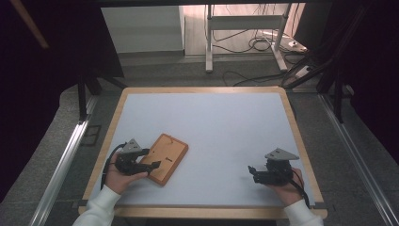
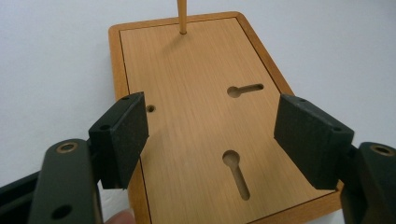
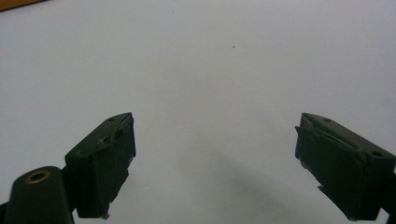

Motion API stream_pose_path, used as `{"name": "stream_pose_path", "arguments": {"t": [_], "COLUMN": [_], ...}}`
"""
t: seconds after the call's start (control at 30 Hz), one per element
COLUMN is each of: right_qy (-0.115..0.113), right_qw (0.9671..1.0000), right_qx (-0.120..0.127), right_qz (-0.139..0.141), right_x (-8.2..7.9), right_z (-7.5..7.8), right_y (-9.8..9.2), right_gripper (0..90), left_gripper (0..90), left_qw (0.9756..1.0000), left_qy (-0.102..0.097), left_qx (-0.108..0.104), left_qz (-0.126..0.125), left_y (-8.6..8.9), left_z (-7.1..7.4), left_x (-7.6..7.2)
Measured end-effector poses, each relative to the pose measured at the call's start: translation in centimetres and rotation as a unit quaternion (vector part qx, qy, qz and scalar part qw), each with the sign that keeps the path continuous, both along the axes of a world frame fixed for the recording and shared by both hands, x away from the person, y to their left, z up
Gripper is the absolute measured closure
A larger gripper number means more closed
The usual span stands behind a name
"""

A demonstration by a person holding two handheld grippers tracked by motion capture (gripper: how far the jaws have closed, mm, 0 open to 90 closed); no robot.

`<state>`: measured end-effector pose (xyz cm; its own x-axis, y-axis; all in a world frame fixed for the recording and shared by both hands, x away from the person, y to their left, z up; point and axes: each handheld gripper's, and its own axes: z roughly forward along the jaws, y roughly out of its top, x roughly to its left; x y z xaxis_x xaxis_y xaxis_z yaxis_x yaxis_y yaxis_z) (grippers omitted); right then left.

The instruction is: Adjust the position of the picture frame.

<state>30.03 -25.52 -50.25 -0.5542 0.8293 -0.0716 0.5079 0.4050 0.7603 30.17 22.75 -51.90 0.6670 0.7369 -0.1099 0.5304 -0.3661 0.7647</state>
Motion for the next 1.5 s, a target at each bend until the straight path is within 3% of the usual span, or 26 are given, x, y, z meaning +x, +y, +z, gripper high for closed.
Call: {"name": "stream_pose_path", "arguments": {"t": [0.27, 0.73, 1.2, 1.27, 1.5], "right_qy": [-0.001, 0.003, 0.007, 0.007, 0.006], "right_qw": [1.0000, 0.9998, 0.9991, 0.9987, 0.9986], "right_qx": [-0.004, -0.002, -0.001, -0.011, -0.008], "right_qz": [0.008, 0.018, 0.041, 0.050, 0.051], "right_x": [-0.2, -0.4, -0.3, -0.2, -0.2], "right_z": [-0.3, -0.3, 0.1, 0.0, 0.2], "right_y": [0.1, 0.9, 2.4, 2.9, 3.0], "right_gripper": [15.1, 17.5, 20.3, 20.6, 22.4], "left_gripper": [25.9, 26.1, 25.7, 25.6, 25.6], "left_qw": [0.9999, 0.9999, 0.9997, 0.9996, 0.9997], "left_qy": [0.006, 0.005, 0.003, 0.004, 0.006], "left_qx": [-0.012, 0.004, 0.001, -0.002, 0.002], "left_qz": [-0.002, -0.014, -0.023, -0.026, -0.025], "left_y": [0.1, -0.5, -0.6, -0.5, -0.6], "left_z": [-0.3, -0.5, -0.2, -0.3, -0.3], "left_x": [0.6, 0.7, 0.4, 0.5, 0.4]}}
